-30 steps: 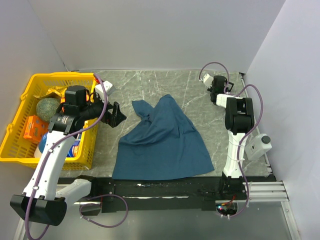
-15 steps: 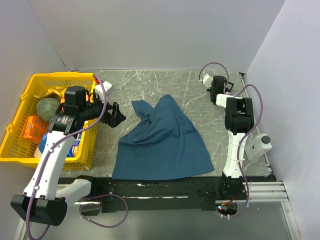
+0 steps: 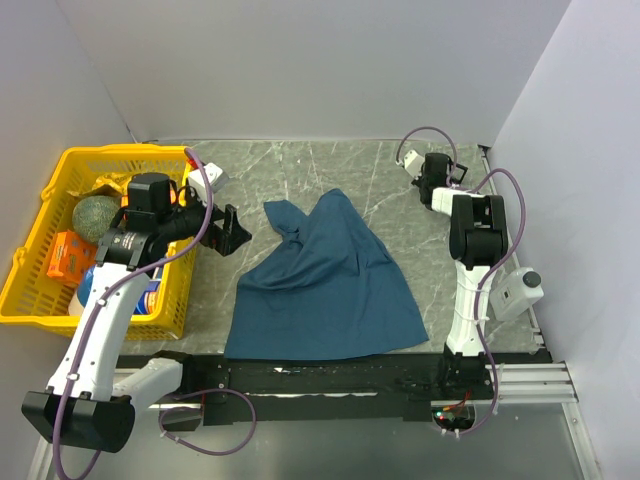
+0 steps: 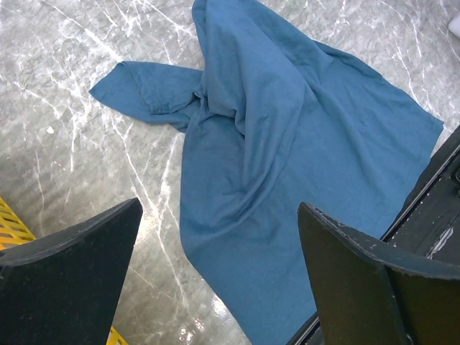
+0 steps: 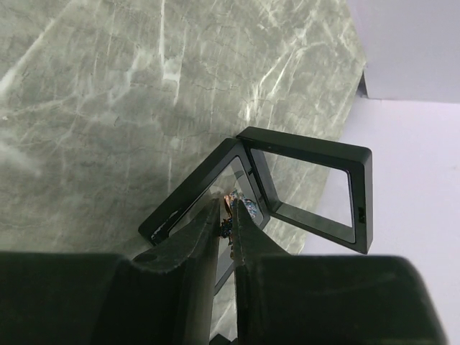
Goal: Remove the brooch from the garment
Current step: Place the brooch in the brooch box.
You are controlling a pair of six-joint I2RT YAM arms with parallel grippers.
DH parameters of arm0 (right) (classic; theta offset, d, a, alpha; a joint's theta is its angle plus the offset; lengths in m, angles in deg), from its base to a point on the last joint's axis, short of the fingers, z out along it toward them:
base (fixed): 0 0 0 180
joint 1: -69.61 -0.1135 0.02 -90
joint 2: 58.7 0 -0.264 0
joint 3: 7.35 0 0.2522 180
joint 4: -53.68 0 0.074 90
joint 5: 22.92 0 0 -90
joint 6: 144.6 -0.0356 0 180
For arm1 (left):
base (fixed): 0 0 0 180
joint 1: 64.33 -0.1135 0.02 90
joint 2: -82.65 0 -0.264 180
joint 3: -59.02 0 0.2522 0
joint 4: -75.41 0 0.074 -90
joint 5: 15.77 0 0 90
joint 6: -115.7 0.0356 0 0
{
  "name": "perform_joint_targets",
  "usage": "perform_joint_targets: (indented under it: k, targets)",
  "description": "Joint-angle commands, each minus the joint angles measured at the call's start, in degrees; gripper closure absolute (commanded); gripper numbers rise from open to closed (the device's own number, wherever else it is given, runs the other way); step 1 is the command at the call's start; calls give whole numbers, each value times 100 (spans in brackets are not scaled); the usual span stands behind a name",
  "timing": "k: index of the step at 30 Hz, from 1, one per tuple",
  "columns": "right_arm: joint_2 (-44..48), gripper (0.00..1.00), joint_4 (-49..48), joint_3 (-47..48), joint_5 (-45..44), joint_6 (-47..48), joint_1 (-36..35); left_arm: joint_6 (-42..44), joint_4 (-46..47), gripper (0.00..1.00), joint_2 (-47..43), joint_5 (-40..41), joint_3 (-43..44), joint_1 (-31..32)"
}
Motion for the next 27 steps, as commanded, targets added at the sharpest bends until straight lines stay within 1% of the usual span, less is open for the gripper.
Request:
perform_joint_targets:
  k: [1, 8, 11, 16, 21, 22, 27]
  targets:
    - [92, 81, 343, 267, 202, -287, -27, -62, 202, 4, -119, -175, 39, -52]
    - [153, 80, 686, 416, 352, -498, -27, -62, 211, 4, -128, -202, 39, -69]
    - [144, 77, 888, 566, 404, -630, -36, -62, 211, 4, -128, -202, 30, -78]
    - [118, 70, 1161, 786, 483, -797, -27, -62, 211, 4, -137, -219, 21, -96]
    - [162, 69, 1179, 795, 572, -885, -36, -71, 246, 4, -172, -246, -23, -113]
    - [171, 69, 1336, 795, 580, -885, -36, -71, 246, 4, -172, -246, -32, -122]
    - [294, 69, 1530, 812, 756, -947, -36, -80, 246, 4, -172, -290, -14, -131]
